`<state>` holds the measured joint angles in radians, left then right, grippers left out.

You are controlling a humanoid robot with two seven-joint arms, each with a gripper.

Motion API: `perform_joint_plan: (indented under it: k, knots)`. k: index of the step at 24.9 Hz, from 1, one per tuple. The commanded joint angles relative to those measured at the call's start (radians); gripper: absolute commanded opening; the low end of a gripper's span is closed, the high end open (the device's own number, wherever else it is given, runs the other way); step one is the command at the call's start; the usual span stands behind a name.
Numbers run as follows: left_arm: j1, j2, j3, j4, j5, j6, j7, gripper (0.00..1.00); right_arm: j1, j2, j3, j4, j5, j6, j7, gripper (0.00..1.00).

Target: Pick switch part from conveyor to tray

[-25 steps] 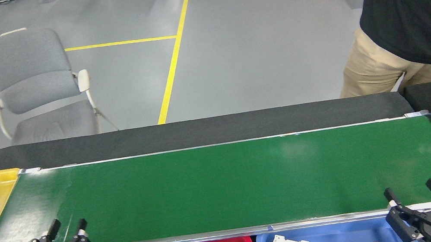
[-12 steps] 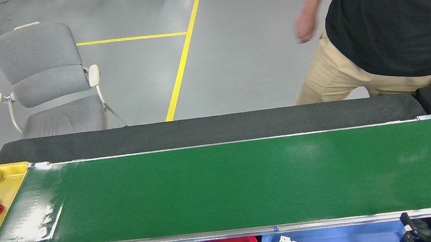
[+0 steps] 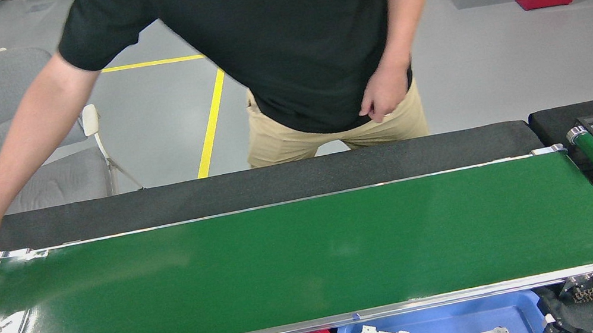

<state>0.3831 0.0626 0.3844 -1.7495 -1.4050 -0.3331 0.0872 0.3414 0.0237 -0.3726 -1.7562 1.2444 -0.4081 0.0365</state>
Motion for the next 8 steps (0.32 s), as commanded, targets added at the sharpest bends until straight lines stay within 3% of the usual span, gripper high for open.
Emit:
perform_joint_plan:
  k: [1, 8]
  knots:
    - [0.000, 0.005, -0.013, -0.008, 0.000, -0.003, 0.017, 1.00, -0.007, -0.002, -0.002, -0.014, -0.002, -0.017, 0.000, 1.00]
    - [-0.007, 0.011, -0.021, -0.007, 0.001, -0.017, 0.017, 1.00, -0.010, 0.001, -0.002, -0.014, 0.000, -0.017, 0.005, 1.00]
